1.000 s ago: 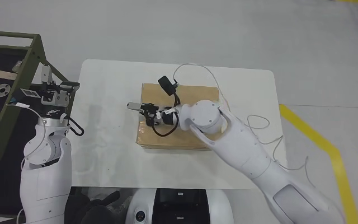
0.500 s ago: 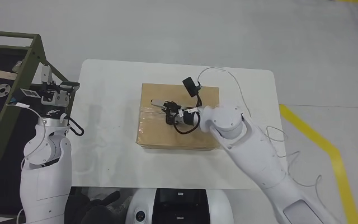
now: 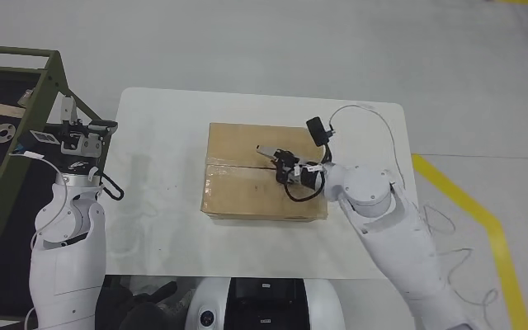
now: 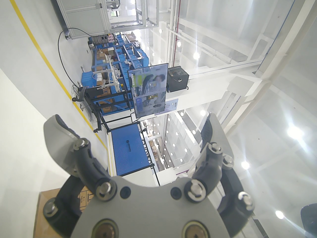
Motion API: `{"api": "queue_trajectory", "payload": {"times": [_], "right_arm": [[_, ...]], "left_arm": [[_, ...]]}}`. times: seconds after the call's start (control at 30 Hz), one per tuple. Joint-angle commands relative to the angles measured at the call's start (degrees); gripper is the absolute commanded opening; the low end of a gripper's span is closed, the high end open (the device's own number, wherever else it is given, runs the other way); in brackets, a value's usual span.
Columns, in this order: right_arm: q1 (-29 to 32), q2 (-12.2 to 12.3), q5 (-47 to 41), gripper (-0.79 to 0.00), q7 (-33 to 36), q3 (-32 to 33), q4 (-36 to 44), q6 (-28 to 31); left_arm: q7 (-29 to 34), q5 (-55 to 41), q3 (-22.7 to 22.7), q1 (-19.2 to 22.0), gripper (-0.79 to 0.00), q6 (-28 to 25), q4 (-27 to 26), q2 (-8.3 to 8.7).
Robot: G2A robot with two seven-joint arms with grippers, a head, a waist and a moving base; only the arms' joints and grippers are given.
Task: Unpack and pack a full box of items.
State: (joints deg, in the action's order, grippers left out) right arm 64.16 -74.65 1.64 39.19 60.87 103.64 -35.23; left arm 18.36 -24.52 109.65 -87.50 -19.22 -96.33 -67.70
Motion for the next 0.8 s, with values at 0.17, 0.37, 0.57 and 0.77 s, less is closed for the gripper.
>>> {"api": "queue_trajectory", "payload": {"times": [0.17,0.37,0.57,0.77], "right_arm": [[3.85,1.22,2.46,0.000,0.27,3.23,4.11,-1.65],[6.77,2.01,3.20,0.000,-0.04,5.80,6.04,-2.23],[10.42,2.71,1.84,0.000,-1.28,9.94,8.40,-1.94],[13.49,3.44,1.06,0.000,-1.56,14.01,10.12,-1.74]], "left_arm": [[0.00,0.00,0.00,0.00,0.000,0.00,0.00,0.00],[0.00,0.00,0.00,0.00,0.000,0.00,0.00,0.00],[0.00,0.00,0.00,0.00,0.000,0.00,0.00,0.00],[0.00,0.00,0.00,0.00,0.000,0.00,0.00,0.00]]}}
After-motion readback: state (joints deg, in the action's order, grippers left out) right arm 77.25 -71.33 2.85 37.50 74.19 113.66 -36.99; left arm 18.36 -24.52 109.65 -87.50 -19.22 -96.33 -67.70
